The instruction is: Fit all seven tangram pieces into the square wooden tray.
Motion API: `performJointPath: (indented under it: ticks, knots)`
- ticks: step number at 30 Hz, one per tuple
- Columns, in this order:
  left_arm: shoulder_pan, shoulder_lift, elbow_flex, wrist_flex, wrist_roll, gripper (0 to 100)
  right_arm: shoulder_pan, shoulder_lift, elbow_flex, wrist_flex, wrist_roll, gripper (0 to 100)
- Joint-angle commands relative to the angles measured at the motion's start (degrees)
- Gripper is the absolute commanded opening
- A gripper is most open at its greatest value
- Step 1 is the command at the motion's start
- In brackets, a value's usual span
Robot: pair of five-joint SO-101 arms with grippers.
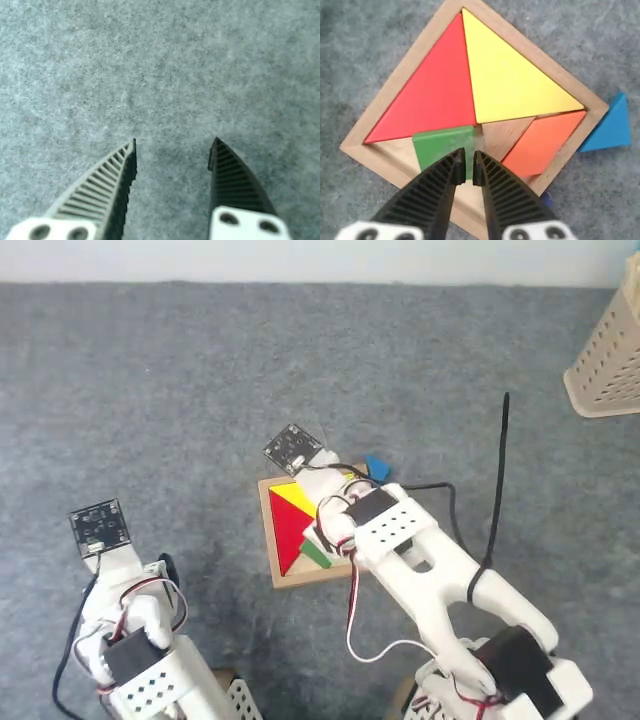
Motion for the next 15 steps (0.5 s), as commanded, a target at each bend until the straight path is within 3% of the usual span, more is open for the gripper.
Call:
performJointPath:
  ticks: [1,15]
  knots:
    - [0.18,-0.62,-1.1,0.18,0.53,23,-0.48,-0.04,1.76,-4.35,-0.26,3.9]
    - [0.18,-0.62,-1.1,0.18,0.53,23,-0.75,5.14,1.49,-10.24,-0.79,3.9]
